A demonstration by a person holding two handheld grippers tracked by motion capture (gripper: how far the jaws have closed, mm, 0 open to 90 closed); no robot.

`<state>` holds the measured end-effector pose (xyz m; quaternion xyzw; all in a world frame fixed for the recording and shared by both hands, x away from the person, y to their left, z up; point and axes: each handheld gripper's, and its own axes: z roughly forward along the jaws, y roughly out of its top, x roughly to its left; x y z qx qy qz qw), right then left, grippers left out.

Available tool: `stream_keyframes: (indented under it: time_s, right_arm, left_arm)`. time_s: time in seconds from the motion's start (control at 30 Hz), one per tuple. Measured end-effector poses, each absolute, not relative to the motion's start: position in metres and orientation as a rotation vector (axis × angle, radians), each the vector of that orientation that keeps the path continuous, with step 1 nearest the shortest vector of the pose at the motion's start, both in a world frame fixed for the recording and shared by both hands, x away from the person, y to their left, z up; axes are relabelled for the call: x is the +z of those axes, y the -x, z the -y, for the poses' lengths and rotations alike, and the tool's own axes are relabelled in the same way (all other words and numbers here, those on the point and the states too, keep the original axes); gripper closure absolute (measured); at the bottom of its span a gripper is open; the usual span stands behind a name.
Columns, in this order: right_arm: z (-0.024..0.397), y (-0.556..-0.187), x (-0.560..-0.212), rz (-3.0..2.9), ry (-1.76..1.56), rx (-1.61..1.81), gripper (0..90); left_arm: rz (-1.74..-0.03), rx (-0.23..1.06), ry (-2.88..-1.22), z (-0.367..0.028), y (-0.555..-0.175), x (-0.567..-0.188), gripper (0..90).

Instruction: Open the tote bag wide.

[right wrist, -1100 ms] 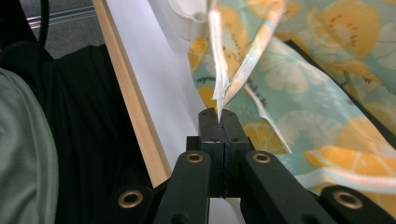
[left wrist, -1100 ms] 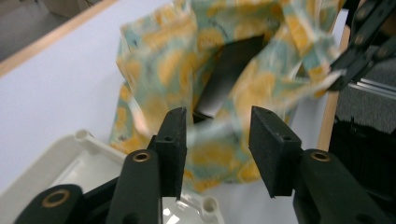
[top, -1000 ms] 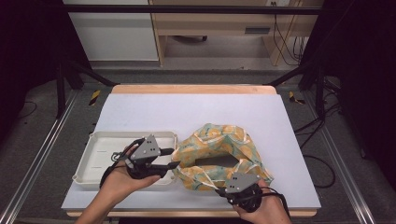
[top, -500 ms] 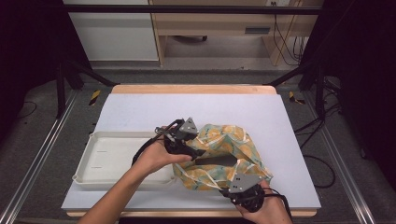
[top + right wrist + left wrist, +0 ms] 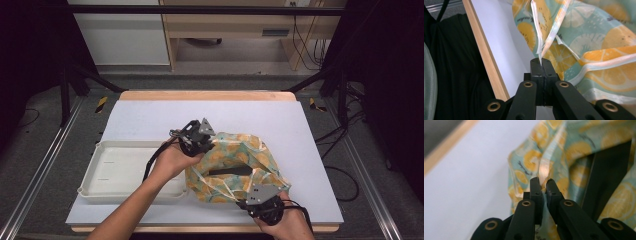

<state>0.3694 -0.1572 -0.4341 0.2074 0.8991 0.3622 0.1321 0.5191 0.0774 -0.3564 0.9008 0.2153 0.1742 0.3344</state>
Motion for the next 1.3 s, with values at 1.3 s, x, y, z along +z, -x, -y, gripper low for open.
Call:
stream_keyframes:
  time_s: [1.3]
  right_arm:
    - [0.179, -0.429, -0.371, -2.556, -0.652, 1.029, 55.4]
  left_arm:
    - [-0.488, 0.392, -2.211, -0.098, -0.483, -0.321, 88.3]
